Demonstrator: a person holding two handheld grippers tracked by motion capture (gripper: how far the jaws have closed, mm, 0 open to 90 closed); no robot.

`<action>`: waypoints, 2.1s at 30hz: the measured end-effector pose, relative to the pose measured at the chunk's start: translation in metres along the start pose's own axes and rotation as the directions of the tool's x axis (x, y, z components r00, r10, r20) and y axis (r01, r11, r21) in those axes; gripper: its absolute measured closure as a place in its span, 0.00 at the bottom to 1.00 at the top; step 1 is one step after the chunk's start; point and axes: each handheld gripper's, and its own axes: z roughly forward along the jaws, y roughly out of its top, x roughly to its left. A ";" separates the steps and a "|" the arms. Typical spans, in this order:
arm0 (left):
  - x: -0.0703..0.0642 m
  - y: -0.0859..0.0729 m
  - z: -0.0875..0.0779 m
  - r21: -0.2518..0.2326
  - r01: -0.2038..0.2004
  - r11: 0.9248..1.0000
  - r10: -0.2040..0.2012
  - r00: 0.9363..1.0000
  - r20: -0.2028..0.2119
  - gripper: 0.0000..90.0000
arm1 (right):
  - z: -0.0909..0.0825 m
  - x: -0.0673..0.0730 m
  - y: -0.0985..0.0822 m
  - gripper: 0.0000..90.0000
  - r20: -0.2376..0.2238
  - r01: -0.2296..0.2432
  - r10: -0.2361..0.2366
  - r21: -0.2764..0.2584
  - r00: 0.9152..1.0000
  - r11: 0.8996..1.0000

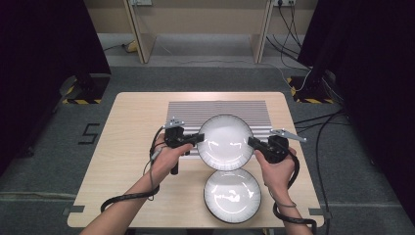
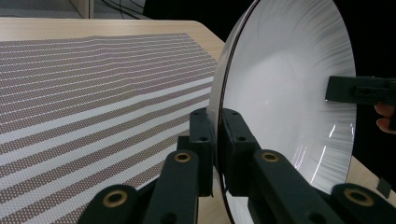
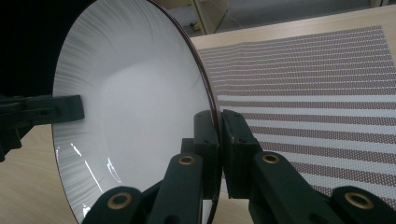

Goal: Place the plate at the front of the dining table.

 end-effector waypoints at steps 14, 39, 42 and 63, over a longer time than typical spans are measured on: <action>0.005 0.003 0.002 0.004 0.003 1.000 -0.003 1.000 -0.008 0.93 | 0.007 0.000 0.003 0.95 0.002 -0.001 0.001 0.006 1.000 1.000; 0.011 0.009 0.008 0.001 0.006 1.000 -0.006 1.000 -0.023 0.93 | 0.018 -0.003 0.009 0.95 0.018 0.003 -0.003 0.000 1.000 1.000; 0.012 0.010 0.009 -0.003 0.008 1.000 -0.008 1.000 -0.025 0.93 | 0.020 -0.003 0.011 0.95 0.019 0.003 -0.002 -0.003 1.000 1.000; 0.017 0.015 0.016 0.005 0.014 1.000 -0.014 0.999 -0.038 0.93 | 0.029 -0.006 0.016 0.94 0.040 -0.003 0.003 -0.001 0.999 1.000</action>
